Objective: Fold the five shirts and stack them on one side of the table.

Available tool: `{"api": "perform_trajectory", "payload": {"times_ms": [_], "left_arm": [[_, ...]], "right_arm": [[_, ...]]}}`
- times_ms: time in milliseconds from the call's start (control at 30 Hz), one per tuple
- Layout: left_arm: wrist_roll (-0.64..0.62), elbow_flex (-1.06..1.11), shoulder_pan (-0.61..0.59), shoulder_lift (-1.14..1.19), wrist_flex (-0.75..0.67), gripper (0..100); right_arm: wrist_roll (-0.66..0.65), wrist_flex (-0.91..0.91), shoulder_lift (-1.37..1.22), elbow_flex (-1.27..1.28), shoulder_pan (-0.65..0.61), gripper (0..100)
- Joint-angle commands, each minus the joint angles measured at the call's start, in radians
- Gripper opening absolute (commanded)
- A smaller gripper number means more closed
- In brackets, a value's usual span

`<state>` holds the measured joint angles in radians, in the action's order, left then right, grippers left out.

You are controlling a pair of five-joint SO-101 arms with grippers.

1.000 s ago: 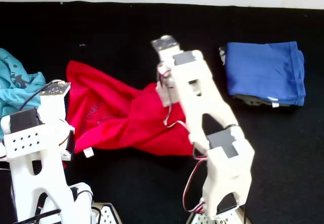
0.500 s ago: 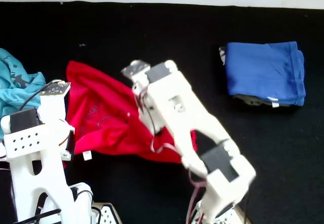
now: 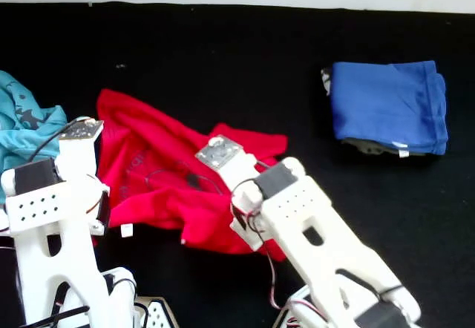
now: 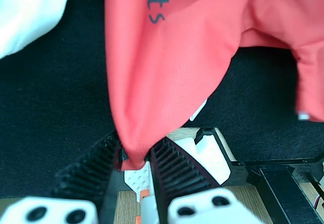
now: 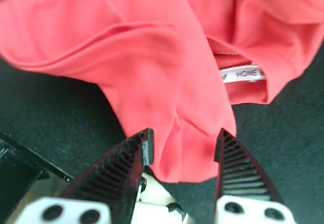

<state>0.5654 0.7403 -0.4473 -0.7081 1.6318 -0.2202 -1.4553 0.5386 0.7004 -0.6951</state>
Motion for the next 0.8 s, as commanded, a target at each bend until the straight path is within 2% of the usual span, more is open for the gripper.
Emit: {"api": "perform_trajectory", "payload": {"times_ms": [0, 100, 400, 767], "left_arm": [[0.009, -0.008, -0.016, -0.016, -0.012, 1], [0.009, -0.008, -0.016, -0.016, -0.012, 1], [0.009, -0.008, -0.015, -0.016, -0.012, 1], [0.009, -0.005, -0.016, -0.016, -0.006, 1]], "right_arm": [[-0.006, -0.010, 0.062, -0.027, -0.018, 24.0], [-0.012, -0.019, 0.062, -0.021, -0.031, 31.7], [-0.008, 0.013, 0.058, -0.016, -0.268, 31.7], [-0.006, 0.245, -0.133, 0.048, -0.268, 31.2]]}}
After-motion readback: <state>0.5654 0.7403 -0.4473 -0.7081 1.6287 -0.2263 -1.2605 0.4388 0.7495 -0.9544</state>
